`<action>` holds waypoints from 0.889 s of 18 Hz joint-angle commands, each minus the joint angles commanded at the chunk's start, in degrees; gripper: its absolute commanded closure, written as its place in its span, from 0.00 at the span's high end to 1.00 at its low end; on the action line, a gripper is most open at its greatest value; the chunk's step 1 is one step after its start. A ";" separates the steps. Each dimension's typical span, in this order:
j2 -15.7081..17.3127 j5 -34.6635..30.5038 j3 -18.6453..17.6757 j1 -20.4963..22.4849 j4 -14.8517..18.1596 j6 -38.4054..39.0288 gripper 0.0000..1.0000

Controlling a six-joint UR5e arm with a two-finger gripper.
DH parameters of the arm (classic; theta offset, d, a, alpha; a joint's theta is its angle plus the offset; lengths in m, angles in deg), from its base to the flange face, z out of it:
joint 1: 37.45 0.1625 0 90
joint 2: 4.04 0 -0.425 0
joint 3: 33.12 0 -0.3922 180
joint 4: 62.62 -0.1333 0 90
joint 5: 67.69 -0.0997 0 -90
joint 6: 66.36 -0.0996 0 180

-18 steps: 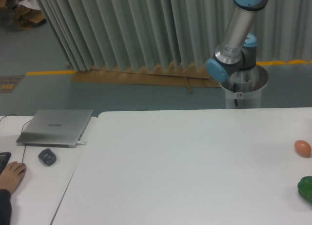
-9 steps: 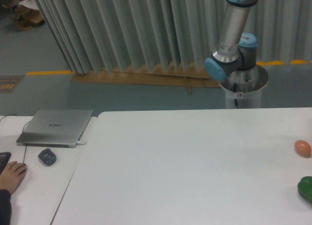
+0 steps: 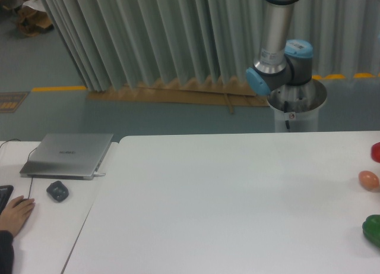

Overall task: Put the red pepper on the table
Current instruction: 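Carry the held red pepper into view and lower it toward the table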

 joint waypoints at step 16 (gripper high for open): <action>-4.74 -6.74 -0.62 -18.63 -13.54 28.23 0.29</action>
